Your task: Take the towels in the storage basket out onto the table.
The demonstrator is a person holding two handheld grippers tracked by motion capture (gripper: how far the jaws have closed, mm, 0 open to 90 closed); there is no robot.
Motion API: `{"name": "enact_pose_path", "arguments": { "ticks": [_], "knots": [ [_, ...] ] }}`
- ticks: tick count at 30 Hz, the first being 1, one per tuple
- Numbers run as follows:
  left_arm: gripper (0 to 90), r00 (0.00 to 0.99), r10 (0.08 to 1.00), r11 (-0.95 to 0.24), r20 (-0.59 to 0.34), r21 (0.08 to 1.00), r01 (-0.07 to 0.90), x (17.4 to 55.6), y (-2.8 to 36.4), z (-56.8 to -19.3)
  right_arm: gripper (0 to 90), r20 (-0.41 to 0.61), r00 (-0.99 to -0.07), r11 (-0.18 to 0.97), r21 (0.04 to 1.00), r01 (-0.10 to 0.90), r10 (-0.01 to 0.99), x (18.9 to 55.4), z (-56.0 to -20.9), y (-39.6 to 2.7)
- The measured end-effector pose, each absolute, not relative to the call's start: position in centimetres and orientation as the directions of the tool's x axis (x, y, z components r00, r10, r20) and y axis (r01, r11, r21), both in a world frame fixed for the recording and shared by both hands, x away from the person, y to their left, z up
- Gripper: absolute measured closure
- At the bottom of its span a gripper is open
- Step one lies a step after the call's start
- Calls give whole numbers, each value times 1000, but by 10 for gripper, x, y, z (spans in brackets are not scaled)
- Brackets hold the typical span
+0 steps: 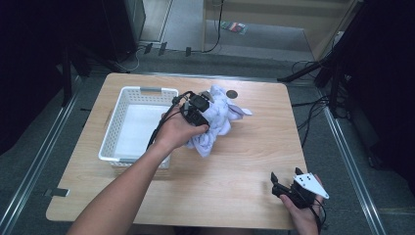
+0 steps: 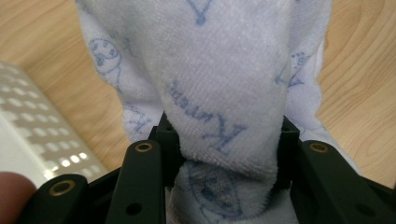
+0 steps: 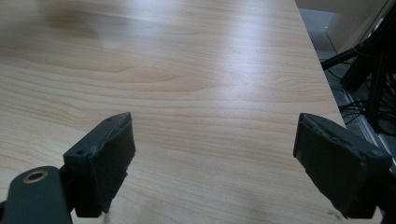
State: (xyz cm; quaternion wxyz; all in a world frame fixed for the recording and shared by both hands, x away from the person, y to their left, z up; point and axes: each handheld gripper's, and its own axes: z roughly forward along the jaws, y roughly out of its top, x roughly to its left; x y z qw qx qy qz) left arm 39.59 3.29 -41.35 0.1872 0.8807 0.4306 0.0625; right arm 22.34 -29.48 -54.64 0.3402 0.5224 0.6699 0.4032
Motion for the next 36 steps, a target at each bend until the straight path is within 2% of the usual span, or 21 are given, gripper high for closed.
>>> {"name": "enact_pose_path", "arguments": {
  "ticks": [7, 15, 16, 18, 21, 23, 26, 36],
  "knots": [
    [595, 628, 775, -562, -68, 382, 734, 395, 13, -431, 129, -29, -221, 123, 895, 428, 975, 223, -546, -295],
    [557, 633, 764, -570, -123, 332, 752, 392, -4, -462, 130, -24, -223, 120, 895, 430, 975, 224, -546, -296],
    [525, 642, 756, -581, -127, 322, 747, 391, -7, -465, 130, -24, -222, 120, 894, 431, 975, 224, -546, -296],
    [399, 666, 735, -607, -126, 315, 729, 389, -11, -468, 130, -24, -221, 120, 894, 432, 975, 224, -546, -296],
    [86, 651, 749, -589, -121, 326, 739, 386, -13, -465, 130, -25, -220, 120, 894, 432, 975, 224, -546, -296],
    [0, 650, 751, -589, -116, 329, 739, 385, -11, -460, 130, -24, -219, 119, 894, 433, 975, 224, -546, -296],
    [0, 661, 744, -596, -97, 350, 723, 381, -3, -451, 130, -24, -219, 119, 894, 432, 975, 224, -546, -296],
    [0, 607, 792, -520, -72, 441, 731, 372, 50, -419, 130, -25, -218, 120, 892, 435, 976, 224, -546, -296]
  ]
}}
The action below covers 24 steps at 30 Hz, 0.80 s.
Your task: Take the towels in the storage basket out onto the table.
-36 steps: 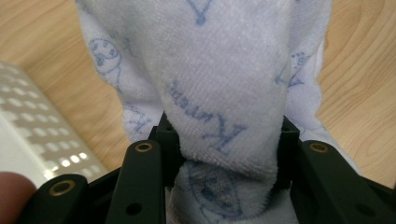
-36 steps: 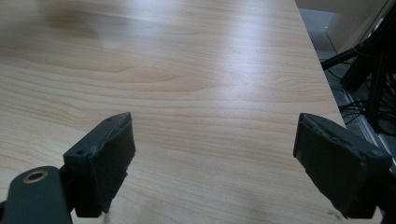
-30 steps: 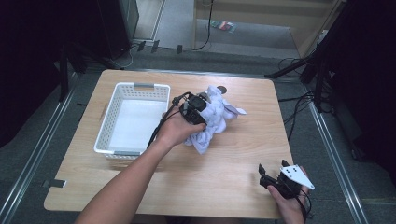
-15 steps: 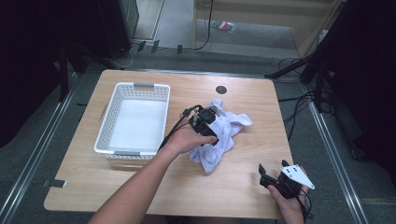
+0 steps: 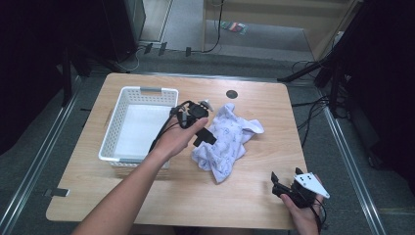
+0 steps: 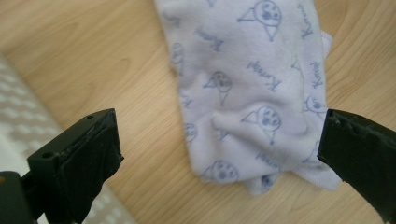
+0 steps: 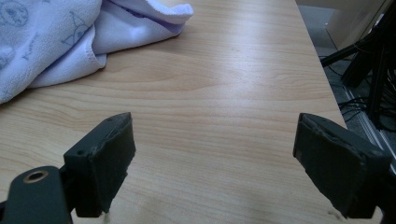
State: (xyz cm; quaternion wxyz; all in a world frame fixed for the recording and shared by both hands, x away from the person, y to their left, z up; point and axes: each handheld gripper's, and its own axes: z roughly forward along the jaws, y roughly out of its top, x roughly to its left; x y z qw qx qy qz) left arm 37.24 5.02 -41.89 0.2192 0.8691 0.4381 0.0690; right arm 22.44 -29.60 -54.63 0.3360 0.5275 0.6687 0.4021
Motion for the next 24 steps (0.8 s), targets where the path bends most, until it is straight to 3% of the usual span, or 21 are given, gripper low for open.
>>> {"name": "enact_pose_path", "arguments": {
  "ticks": [24],
  "knots": [
    [0, 414, 910, -327, -38, 548, 770, 342, 198, -383, 131, -28, -201, 117, 888, 445, 979, 225, -546, -296]
  ]
}}
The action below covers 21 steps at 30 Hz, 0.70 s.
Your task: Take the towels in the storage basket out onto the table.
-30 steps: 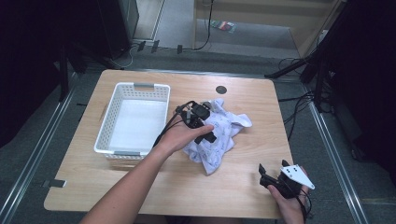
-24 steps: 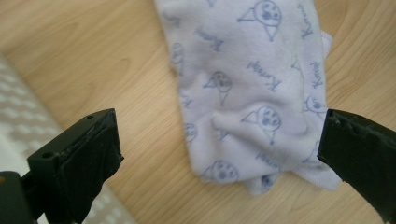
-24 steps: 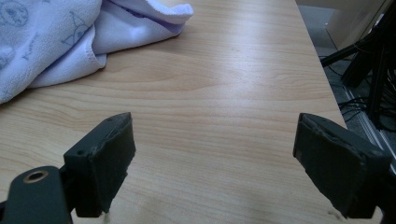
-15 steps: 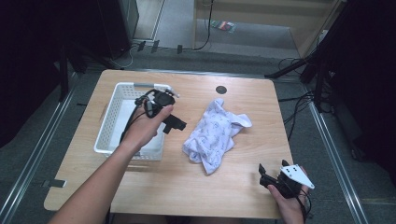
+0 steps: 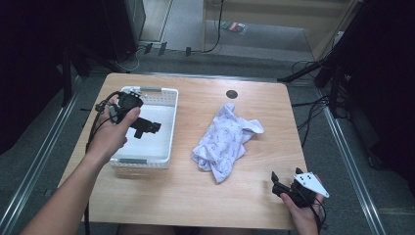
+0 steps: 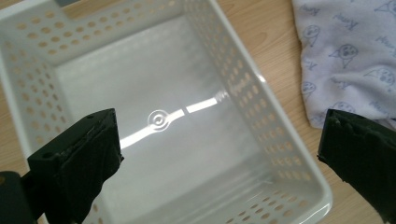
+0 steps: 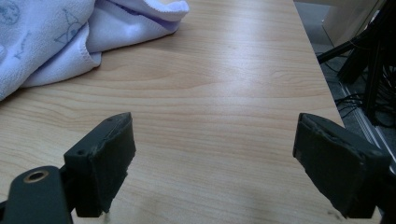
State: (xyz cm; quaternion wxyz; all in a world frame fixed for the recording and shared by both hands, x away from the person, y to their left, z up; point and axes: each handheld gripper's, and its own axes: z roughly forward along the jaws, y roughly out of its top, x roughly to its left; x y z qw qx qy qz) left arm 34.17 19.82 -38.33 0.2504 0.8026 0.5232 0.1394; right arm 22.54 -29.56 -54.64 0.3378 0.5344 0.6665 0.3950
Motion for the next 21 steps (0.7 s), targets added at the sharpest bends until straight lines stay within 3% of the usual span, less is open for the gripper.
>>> {"name": "enact_pose_path", "arguments": {
  "ticks": [21],
  "knots": [
    [0, 270, 958, -159, -100, 598, 786, 294, 302, -399, 132, -27, -187, 110, 888, 447, 982, 225, -546, -295]
  ]
}}
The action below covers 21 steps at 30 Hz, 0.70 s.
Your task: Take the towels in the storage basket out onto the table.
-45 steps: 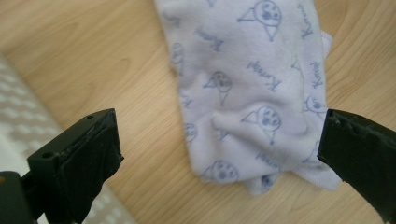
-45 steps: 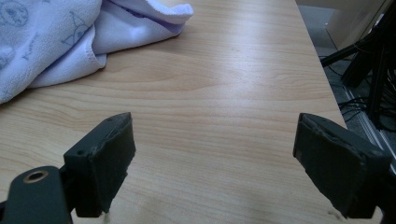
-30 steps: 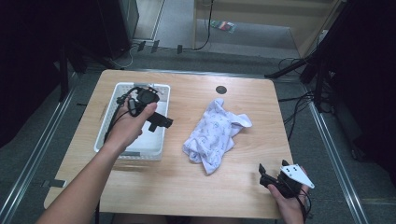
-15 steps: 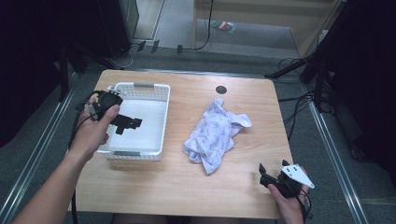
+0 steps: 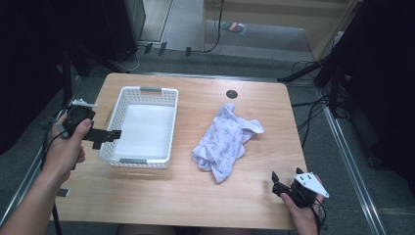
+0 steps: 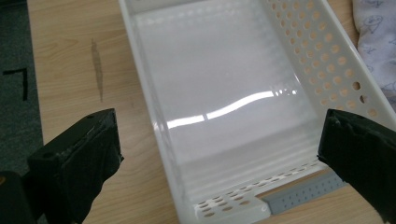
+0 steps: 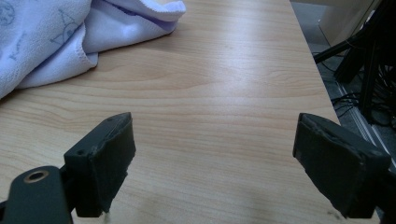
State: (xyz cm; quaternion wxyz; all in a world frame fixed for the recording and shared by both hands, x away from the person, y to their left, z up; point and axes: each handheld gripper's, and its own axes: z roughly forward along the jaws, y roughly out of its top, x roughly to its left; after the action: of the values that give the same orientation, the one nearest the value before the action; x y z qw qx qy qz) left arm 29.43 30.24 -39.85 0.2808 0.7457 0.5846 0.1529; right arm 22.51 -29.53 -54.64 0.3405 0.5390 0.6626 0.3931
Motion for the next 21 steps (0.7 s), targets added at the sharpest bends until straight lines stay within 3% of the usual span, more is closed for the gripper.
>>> {"name": "enact_pose_path", "arguments": {
  "ticks": [12, 21],
  "knots": [
    [0, 216, 967, -77, -137, 649, 757, 263, 335, -418, 131, -27, -183, 107, 888, 447, 983, 225, -546, -295],
    [0, 194, 957, 21, -214, 722, 692, 232, 354, -450, 131, -29, -185, 110, 890, 443, 982, 225, -546, -295]
  ]
}}
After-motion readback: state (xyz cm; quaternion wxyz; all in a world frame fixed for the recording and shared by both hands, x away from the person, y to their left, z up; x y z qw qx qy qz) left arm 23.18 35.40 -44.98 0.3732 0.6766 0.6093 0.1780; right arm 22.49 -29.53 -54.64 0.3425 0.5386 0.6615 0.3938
